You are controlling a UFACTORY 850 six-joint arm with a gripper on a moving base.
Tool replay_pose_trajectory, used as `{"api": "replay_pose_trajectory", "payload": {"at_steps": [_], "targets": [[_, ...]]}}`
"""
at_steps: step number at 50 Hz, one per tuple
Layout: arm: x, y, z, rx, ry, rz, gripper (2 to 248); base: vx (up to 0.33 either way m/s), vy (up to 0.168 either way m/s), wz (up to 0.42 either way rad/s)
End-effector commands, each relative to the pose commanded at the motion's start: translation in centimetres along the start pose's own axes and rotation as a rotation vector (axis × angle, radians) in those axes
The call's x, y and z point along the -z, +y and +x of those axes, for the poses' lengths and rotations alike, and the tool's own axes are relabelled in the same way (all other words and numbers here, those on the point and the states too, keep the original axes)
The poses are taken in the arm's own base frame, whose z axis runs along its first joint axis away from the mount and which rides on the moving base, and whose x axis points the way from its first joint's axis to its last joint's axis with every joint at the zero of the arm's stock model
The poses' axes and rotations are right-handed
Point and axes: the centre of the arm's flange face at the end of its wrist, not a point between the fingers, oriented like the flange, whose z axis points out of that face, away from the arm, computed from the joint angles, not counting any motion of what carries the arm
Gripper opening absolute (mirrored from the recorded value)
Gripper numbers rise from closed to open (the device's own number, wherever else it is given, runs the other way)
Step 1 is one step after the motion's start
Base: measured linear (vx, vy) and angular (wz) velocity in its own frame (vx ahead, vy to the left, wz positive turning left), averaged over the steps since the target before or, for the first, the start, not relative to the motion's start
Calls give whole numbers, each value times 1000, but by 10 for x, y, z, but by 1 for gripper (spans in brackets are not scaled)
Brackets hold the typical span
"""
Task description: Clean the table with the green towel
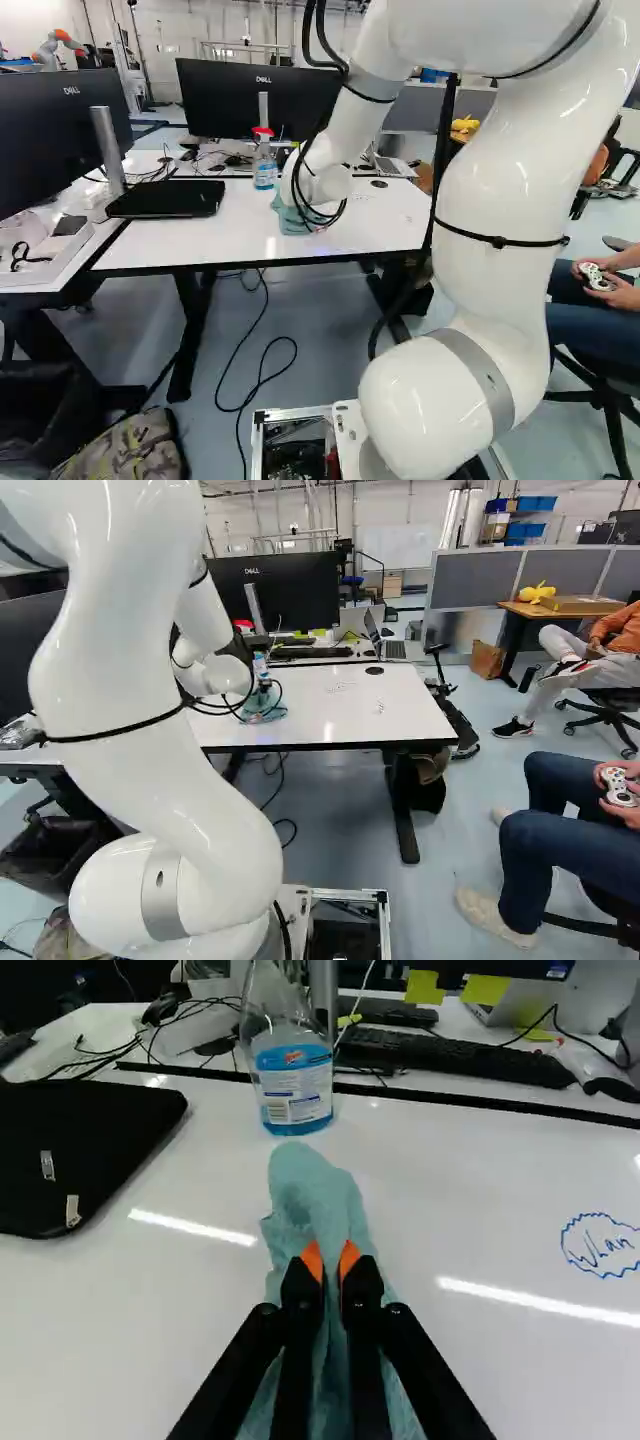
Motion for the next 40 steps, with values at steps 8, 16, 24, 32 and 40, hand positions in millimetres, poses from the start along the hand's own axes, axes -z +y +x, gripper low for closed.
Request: {"api": "replay_pose_trajectory", "payload": {"at_steps": [8, 16, 24, 32, 40], "targets": [[-2, 9, 12, -10, 21, -16, 38, 0, 0, 0], [2, 21, 20, -22, 40, -35, 38, 0, 0, 0], [4, 34, 21, -35, 44, -57, 38, 0, 0, 0], [5, 46, 20, -47, 44, -77, 38, 0, 0, 0], [5, 59, 20, -60, 44, -98, 38, 0, 0, 0]]}}
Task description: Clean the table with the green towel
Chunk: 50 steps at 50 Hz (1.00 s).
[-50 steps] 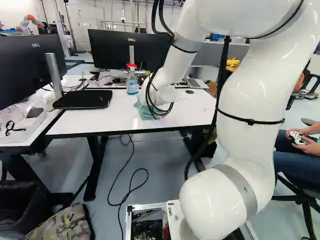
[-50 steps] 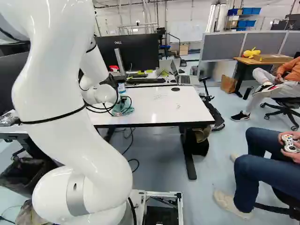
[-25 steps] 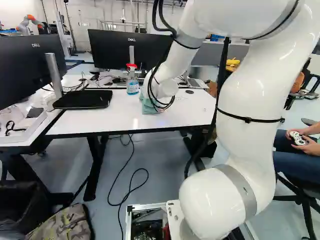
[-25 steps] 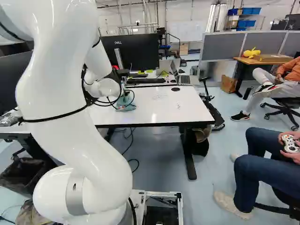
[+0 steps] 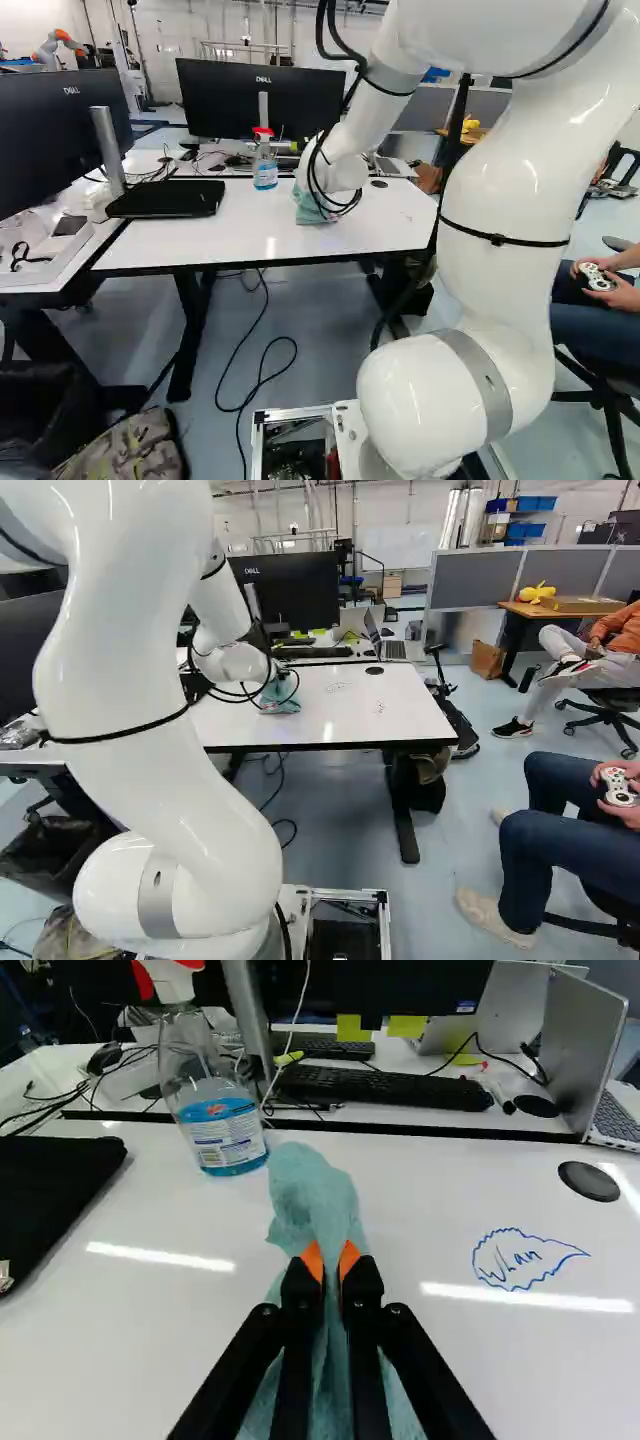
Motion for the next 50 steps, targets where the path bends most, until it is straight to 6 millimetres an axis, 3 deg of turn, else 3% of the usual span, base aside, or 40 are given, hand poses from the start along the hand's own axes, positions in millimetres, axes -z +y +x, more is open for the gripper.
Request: {"api": "replay_pose_trajectory", "payload": {"at_steps": [35, 50], "targets": [[-31, 48, 16, -43, 21, -76, 38, 0, 0, 0], [-51, 73, 11, -64, 21, -112, 38, 0, 0, 0]]}}
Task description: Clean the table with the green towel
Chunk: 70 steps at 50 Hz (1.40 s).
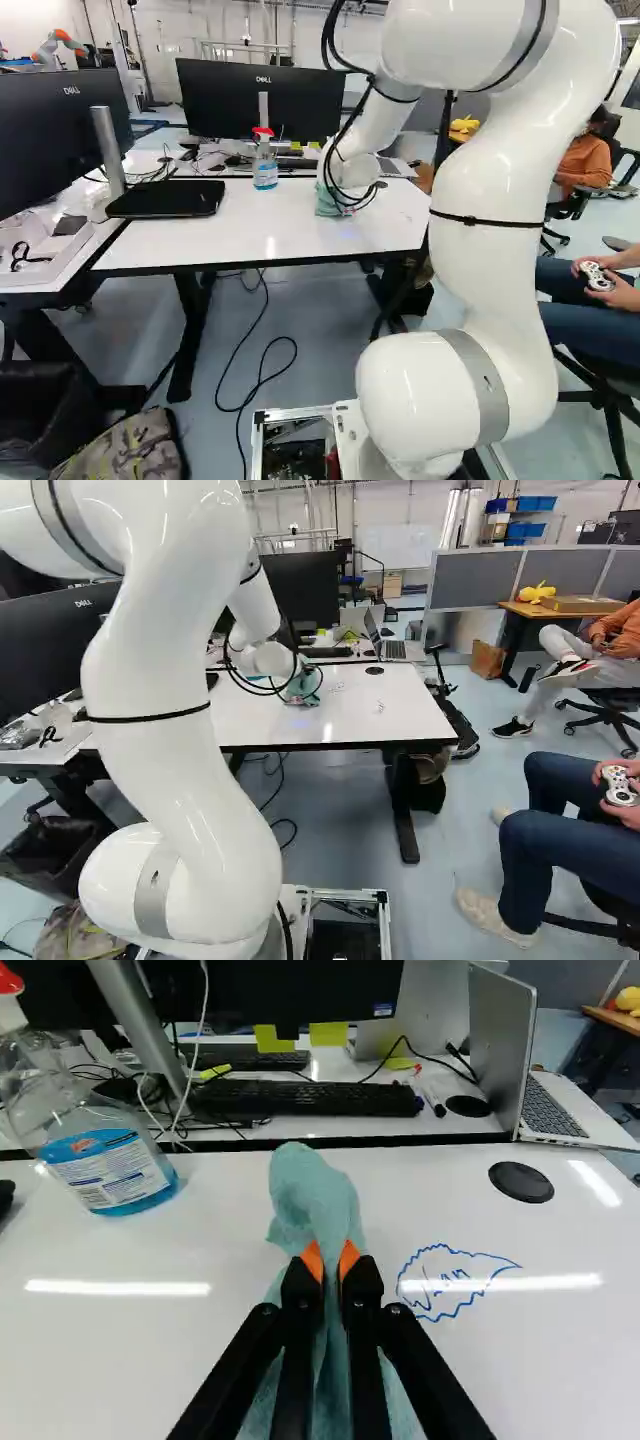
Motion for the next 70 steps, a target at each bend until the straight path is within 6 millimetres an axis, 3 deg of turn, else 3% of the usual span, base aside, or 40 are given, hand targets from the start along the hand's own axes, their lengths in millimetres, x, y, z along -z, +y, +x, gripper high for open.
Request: {"api": "replay_pose_trajectory", "payload": {"at_steps": [16, 70], "targets": [[-20, 16, -10, -14, -9, -24, 38, 0, 0, 0], [-19, 16, -20, -15, -116, -24, 38, 0, 0, 0]]}}
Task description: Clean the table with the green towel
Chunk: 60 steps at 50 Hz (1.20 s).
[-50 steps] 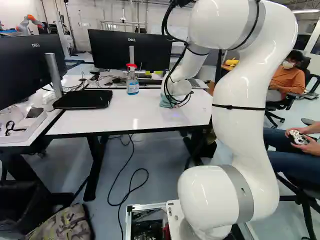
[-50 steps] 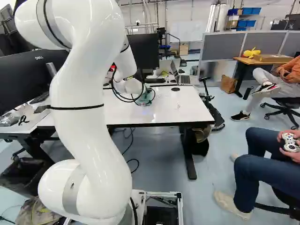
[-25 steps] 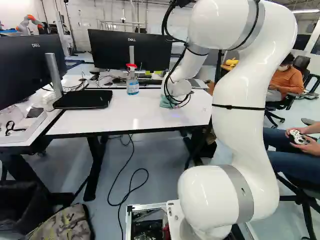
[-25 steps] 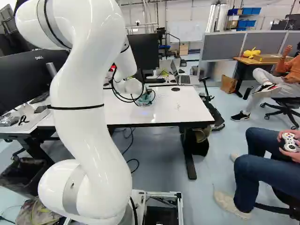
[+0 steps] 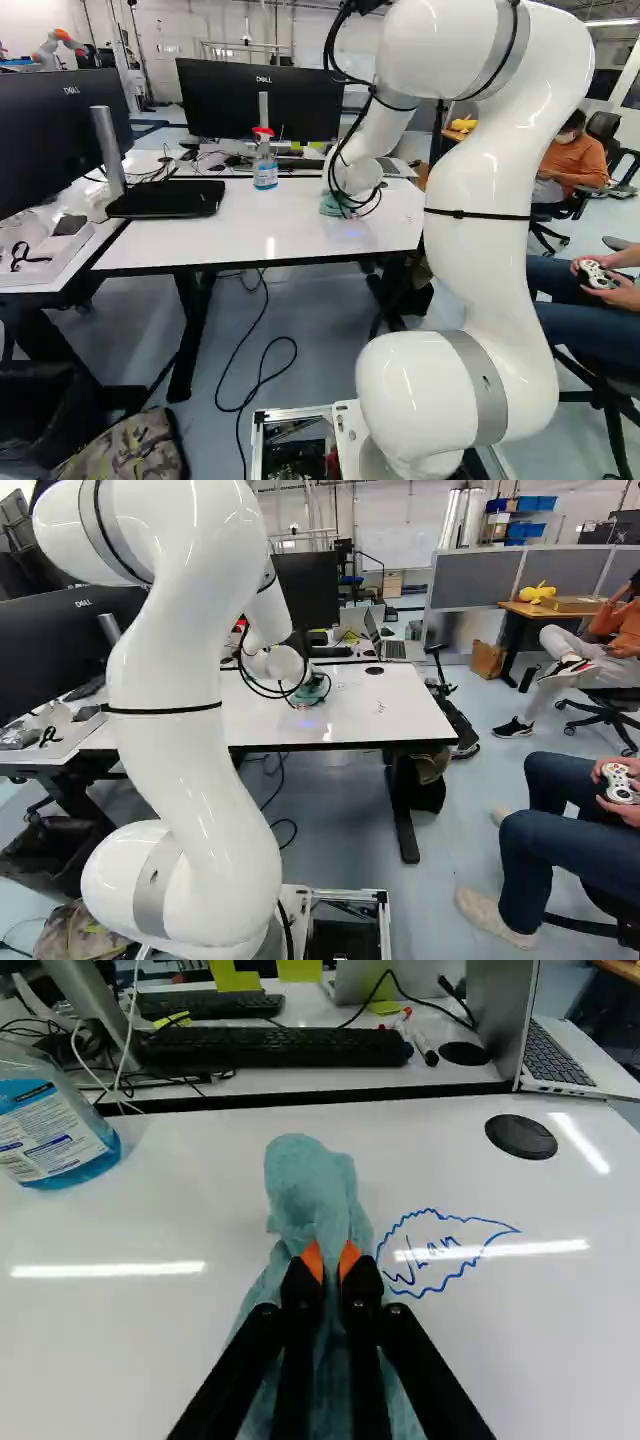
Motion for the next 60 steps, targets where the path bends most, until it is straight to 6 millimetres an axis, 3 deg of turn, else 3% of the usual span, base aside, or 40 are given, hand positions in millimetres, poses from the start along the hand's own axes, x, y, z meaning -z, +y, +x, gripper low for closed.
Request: {"api": "replay_pose_trajectory", "payload": {"at_steps": [40, 60], "targets": [[-1, 0, -1, 0, -16, -1, 38, 0, 0, 0], [-14, 26, 6, -26, -6, -35, 38, 0, 0, 0]]}}
